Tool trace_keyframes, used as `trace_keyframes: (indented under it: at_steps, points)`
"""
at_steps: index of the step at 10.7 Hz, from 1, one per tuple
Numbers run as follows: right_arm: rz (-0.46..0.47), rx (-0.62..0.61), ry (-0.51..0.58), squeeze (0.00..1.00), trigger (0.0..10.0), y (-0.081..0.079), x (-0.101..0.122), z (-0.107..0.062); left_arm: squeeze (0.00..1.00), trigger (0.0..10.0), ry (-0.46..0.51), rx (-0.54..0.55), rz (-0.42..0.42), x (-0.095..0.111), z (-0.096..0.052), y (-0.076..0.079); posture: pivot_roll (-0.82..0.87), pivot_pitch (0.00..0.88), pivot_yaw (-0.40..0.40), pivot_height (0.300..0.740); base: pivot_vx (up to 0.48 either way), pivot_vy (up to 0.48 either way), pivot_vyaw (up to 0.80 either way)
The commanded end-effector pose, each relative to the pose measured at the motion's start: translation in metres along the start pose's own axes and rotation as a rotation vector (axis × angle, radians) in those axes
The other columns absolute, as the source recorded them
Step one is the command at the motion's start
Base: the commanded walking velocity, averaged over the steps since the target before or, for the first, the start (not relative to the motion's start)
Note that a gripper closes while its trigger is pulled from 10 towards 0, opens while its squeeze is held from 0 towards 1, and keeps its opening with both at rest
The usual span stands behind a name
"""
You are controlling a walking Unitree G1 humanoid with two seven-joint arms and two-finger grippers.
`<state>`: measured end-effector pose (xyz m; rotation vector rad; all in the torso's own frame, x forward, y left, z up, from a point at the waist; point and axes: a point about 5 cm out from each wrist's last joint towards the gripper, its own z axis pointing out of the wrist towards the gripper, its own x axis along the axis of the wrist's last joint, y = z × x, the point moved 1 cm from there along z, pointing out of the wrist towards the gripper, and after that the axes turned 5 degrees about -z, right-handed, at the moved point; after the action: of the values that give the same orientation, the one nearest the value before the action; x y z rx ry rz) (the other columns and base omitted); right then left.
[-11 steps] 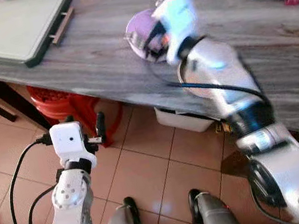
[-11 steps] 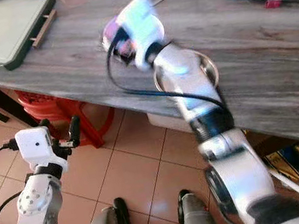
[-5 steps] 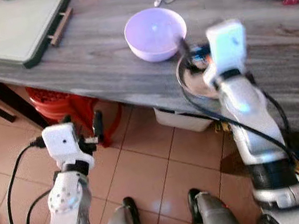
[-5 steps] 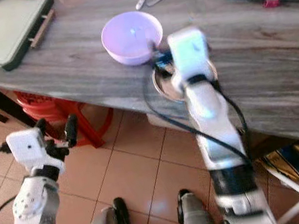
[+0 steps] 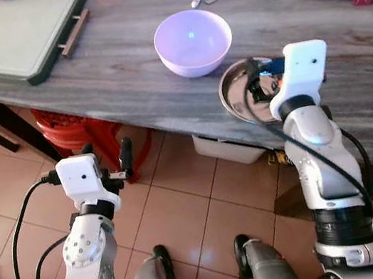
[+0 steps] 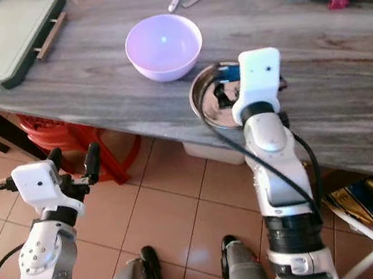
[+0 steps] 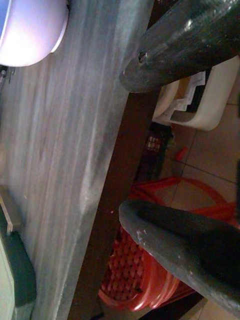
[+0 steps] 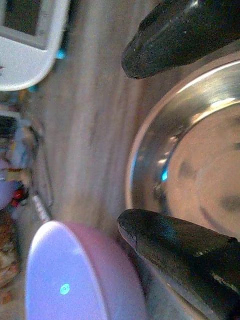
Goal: Setting the table
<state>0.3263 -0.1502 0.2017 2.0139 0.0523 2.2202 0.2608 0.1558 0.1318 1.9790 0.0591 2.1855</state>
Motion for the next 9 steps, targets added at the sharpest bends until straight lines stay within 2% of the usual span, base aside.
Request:
trace_keyframes:
  at_steps: [1,3,4,6,9]
  points:
    - [0.016,0.010,-0.069,1.00,10.0,0.000,-0.013,-0.002,0.00,10.0,-0.015,0.004,0.005,-0.002,-0.005,-0.003,-0.02,0.288,0.008,0.740,0.000,0.000,0.00]
    - [0.038,0.036,-0.110,1.00,10.0,-0.004,-0.018,-0.003,0.00,10.0,-0.016,0.003,0.004,-0.002,-0.005,-0.003,-0.02,0.288,0.005,0.740,0.000,0.000,0.00]
    - [0.055,0.087,-0.140,1.00,10.0,-0.014,-0.021,-0.005,0.00,10.0,-0.017,-0.003,0.002,-0.002,-0.004,-0.001,-0.02,0.287,0.006,0.740,0.000,0.000,0.00]
    - [0.063,0.134,-0.180,1.00,10.0,-0.023,-0.026,-0.009,0.00,10.0,-0.018,-0.010,0.000,-0.001,-0.003,0.000,-0.02,0.289,0.004,0.740,0.000,0.000,0.00]
    - [0.081,0.182,-0.198,0.97,10.0,-0.030,-0.027,-0.008,0.00,10.0,-0.025,-0.013,0.001,-0.002,-0.003,0.000,-0.02,0.289,0.004,0.740,0.000,0.000,0.00]
